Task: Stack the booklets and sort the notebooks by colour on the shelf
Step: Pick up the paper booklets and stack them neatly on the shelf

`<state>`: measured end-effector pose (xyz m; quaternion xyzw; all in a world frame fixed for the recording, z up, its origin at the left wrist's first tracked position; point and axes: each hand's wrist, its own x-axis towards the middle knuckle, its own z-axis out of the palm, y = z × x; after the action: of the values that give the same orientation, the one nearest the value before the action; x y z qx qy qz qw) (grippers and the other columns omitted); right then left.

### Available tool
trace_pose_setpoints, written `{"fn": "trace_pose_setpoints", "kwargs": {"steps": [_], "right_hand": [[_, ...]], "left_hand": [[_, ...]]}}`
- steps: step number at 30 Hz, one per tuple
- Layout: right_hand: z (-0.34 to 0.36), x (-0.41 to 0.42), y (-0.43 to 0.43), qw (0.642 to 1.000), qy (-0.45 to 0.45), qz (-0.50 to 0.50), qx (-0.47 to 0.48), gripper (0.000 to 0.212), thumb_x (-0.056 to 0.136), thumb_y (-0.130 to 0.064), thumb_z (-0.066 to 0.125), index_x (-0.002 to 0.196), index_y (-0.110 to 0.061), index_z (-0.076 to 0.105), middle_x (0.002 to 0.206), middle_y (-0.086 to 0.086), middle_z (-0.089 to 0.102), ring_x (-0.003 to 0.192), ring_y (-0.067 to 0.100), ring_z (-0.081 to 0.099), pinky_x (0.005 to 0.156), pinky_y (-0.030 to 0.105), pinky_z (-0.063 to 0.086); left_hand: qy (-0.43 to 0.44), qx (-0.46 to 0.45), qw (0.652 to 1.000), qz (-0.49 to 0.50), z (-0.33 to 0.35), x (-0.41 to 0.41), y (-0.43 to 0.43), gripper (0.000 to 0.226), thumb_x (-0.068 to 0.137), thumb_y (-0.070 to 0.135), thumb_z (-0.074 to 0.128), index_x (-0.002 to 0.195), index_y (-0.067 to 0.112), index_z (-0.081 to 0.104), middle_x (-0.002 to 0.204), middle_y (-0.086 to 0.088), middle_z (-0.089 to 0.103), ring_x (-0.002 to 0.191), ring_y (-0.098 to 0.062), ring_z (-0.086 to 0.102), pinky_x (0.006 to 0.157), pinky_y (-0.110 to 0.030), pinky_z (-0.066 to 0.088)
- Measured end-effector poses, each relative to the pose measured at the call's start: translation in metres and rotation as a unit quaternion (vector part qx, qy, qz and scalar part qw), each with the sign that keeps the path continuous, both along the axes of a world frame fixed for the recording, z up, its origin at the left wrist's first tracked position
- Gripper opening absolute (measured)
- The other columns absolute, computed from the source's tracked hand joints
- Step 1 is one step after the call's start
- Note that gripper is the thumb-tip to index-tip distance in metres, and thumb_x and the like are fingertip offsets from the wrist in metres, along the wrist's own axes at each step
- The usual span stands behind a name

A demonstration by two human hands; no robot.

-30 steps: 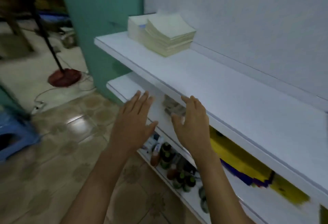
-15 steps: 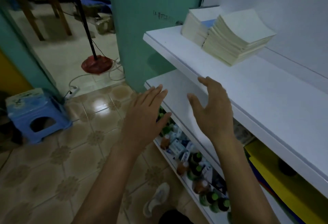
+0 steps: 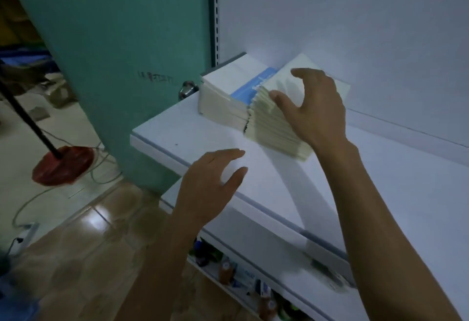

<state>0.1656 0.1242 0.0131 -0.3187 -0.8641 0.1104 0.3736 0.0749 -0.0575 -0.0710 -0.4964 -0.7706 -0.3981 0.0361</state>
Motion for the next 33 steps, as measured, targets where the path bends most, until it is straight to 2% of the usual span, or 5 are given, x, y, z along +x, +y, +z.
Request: {"fn": "trace_pose_setpoints", "kwargs": {"steps": [7,21,25,28,33], "right_hand": [[-0.014,-0.048,0.045,0.971,-0.2,-0.078,-0.102,0.102,0.076,-0.083,0.003,0.148,-0.013,0.025,0.152,0.017,0.03,0.139,0.031,0.028,0.113,0.049,0.023],[-0.014,-0.058,-0.005,0.96,-0.157,-0.209,-0.101,0.086,0.085,-0.075,0.014,0.147,-0.018,0.032,0.15,0.007,0.038,0.137,0.024,0.035,0.109,0.042,0.029],[-0.03,-0.063,-0.06,0.962,-0.139,-0.226,-0.061,0.086,0.084,-0.075,0.012,0.15,-0.022,0.025,0.157,0.003,0.024,0.145,0.018,0.02,0.118,0.041,0.017],[-0.057,-0.074,-0.096,0.967,-0.117,-0.226,-0.02,0.075,0.09,-0.066,0.013,0.151,-0.024,0.018,0.159,0.001,0.015,0.147,0.015,0.009,0.12,0.04,0.01],[-0.08,-0.077,-0.111,0.985,-0.045,-0.166,0.011,0.053,0.098,-0.045,0.025,0.145,-0.022,0.025,0.156,0.003,0.022,0.146,0.018,0.017,0.119,0.042,0.019]], "left_hand": [[-0.142,0.018,0.982,-0.119,0.0,-0.06,0.055,0.026,0.09,0.036,0.059,0.115,0.031,0.064,0.1,0.026,0.065,0.091,0.009,0.06,0.08,-0.01,0.047],[-0.423,0.019,0.855,-0.3,-0.007,-0.118,0.085,0.025,0.098,0.032,0.043,0.096,0.025,0.067,0.088,0.006,0.074,0.073,-0.004,0.067,0.063,-0.011,0.047],[-0.555,-0.098,0.737,-0.373,0.014,-0.118,0.085,0.073,0.08,0.071,0.023,0.1,0.021,0.073,0.094,-0.002,0.075,0.084,-0.014,0.071,0.077,-0.026,0.051],[-0.613,-0.13,0.641,-0.444,0.023,-0.119,0.081,0.066,0.072,0.08,0.033,0.11,0.039,0.068,0.113,0.0,0.07,0.104,-0.019,0.066,0.085,-0.043,0.054],[-0.462,-0.099,0.774,-0.421,0.017,-0.122,0.073,0.047,0.067,0.067,0.057,0.102,0.038,0.062,0.096,0.018,0.072,0.093,0.002,0.066,0.081,-0.021,0.052]]}}
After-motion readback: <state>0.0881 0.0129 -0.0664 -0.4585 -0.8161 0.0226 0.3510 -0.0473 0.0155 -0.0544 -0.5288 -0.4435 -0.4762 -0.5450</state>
